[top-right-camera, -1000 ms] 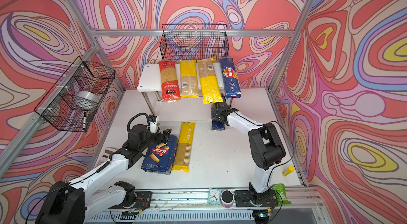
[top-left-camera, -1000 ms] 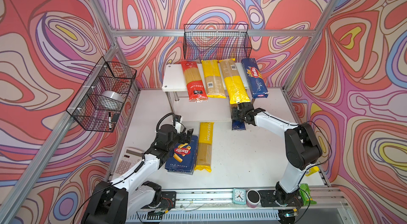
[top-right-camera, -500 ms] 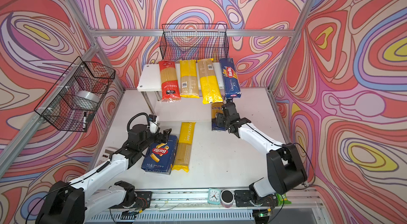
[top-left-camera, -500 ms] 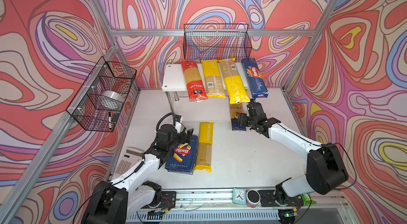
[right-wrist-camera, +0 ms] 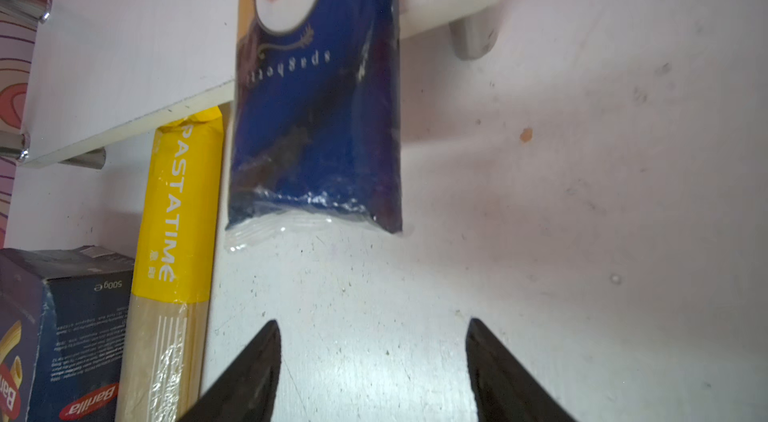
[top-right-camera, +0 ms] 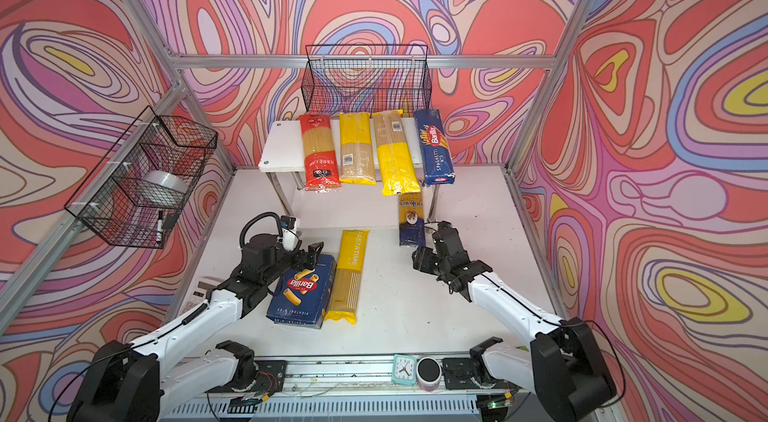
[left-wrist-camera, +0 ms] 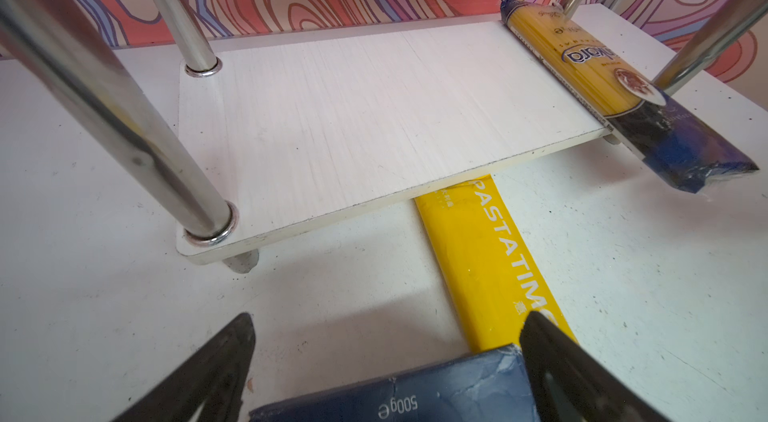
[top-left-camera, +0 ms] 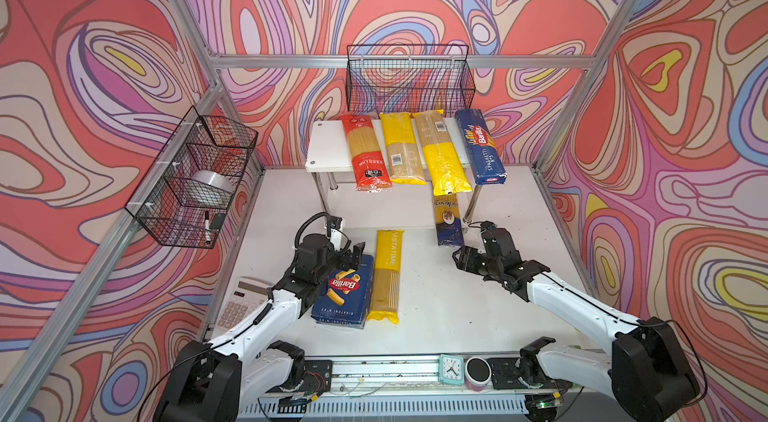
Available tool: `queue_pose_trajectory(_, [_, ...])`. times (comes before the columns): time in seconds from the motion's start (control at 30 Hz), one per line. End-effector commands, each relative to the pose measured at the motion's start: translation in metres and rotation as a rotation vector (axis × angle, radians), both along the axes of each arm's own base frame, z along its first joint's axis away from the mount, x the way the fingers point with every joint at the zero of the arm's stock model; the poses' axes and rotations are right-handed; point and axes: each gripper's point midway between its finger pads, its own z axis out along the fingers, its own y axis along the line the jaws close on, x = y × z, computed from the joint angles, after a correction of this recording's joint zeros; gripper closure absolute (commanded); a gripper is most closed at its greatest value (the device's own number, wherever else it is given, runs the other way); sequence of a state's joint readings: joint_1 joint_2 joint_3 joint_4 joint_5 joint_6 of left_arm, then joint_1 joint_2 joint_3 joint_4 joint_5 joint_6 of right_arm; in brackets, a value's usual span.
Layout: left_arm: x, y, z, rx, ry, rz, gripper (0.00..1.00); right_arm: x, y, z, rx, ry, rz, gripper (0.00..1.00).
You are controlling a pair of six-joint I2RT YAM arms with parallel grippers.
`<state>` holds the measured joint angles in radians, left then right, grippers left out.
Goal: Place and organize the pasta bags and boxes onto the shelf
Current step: 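Carry the upright ankara bag to the shelf's front edge and lower it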
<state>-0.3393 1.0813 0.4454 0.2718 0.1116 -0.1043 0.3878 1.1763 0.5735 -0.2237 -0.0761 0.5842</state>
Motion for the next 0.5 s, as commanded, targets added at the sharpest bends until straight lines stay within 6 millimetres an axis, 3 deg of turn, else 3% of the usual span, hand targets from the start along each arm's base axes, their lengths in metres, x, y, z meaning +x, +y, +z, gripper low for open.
queue_pose_trajectory(0.0, [0.001, 0.001, 0.006, 0.004, -0.018, -0.002, 0.0, 0.003, 0.013, 0.005, 0.082, -0.029, 0.009, 0.23])
queue_pose_trajectory(0.07, [0.002, 0.002, 0.007, 0.006, -0.02, 0.005, 0.0, 0.005, 0.014, 0.001, 0.081, -0.017, 0.011, 0.19])
queue_pose_trajectory(0.27, [0.002, 0.002, 0.006, 0.005, -0.018, 0.004, 0.0, 0.014, 0.021, -0.006, 0.091, -0.013, 0.02, 0.21])
queue_pose_trajectory(0.47, [0.003, 0.001, 0.005, 0.009, -0.01, -0.001, 0.0, 0.03, 0.035, 0.004, 0.168, -0.043, 0.021, 0.19])
